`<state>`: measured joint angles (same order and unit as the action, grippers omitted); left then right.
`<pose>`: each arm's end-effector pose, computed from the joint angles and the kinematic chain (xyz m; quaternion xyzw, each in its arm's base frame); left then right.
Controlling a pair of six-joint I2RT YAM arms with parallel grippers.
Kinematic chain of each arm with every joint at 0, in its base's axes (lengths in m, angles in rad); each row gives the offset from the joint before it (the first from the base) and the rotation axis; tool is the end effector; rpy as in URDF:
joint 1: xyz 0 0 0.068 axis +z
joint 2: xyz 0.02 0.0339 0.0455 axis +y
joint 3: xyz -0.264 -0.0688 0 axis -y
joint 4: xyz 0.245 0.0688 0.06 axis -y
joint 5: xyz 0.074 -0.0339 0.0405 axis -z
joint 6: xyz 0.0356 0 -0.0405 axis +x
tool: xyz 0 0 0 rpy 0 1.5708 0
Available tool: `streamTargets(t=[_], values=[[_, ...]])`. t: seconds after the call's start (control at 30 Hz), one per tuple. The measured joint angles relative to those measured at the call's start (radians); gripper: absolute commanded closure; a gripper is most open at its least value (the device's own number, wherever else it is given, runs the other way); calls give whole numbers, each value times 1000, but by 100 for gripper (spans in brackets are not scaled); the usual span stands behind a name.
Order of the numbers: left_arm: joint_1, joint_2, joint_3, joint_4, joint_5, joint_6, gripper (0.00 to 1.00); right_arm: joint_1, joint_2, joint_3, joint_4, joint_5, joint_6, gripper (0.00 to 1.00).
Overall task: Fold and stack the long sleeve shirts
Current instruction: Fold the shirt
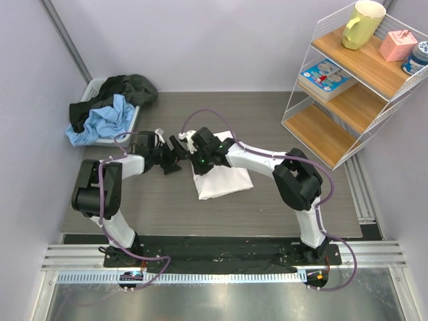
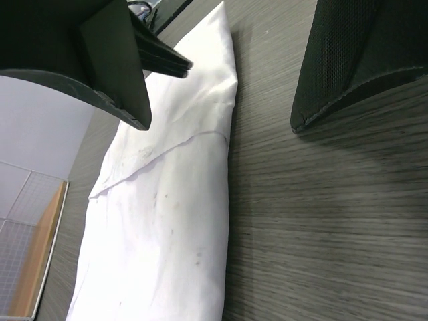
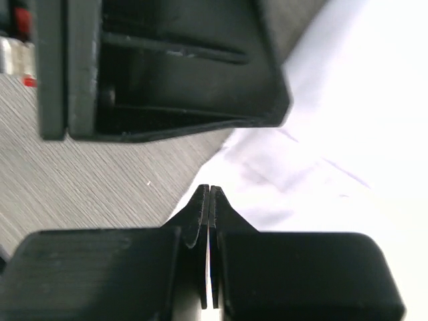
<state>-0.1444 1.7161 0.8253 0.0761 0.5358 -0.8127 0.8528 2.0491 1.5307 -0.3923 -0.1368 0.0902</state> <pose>0.3246 -0.0656 0.1458 -0.2016 0.8787 -0.3823 0.2027 0.2931 0.3429 0.1923 -0.3718 0.8678 0.2045 0.2587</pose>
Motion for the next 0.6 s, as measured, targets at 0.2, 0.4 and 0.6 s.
streamTargets(t=[0.2,0.4,0.6], values=[[-21,25,0,61,6,-51,19,-46,-29,-2,0,-27,-13,99],[-52,60,-23,153,34,-99,30,-104,-34,-23,-33,-48,-32,95],[-57,99,-69,289,105,-144,30,-225,-60,-69,-58,-42,-86,95]])
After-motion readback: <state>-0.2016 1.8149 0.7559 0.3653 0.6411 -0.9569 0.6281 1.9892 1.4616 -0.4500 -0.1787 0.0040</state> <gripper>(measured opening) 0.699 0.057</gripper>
